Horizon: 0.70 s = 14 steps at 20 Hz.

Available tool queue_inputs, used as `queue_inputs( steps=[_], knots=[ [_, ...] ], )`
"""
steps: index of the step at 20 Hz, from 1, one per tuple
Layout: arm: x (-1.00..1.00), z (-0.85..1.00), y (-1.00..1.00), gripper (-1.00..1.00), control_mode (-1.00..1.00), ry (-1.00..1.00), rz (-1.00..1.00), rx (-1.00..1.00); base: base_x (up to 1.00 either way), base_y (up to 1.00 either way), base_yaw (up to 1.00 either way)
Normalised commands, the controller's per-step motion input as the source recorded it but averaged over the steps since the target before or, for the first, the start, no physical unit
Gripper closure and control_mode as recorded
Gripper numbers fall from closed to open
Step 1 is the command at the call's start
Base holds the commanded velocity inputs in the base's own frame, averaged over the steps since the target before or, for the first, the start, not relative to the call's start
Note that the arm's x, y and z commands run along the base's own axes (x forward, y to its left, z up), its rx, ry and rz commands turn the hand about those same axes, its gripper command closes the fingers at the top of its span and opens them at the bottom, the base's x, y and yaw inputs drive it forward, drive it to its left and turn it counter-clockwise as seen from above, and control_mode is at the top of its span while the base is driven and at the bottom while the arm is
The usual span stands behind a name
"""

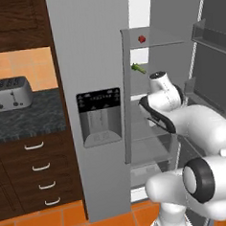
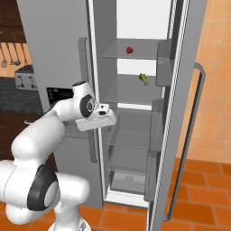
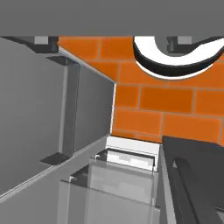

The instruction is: Take the strawberry from the fridge and place it on top of the pancake, located on the dining counter.

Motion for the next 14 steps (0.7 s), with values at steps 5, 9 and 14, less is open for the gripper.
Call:
queue_inputs(
  steps=[5, 9, 14],
  knots=[
    [-0.78, 0.61, 0.47, -1.0, -1.0, 0.0, 0.05, 0.67, 0.0, 0.0, 0.0],
    [-1.0, 0.95, 0.25, -1.0, -1.0, -0.07, -0.07, 0.33, 0.0, 0.0, 0.0],
    [-0.97, 0.76, 0.05, -1.0, -1.0, 0.0, -0.13, -0.08, 0.0, 0.0, 0.0]
  ],
)
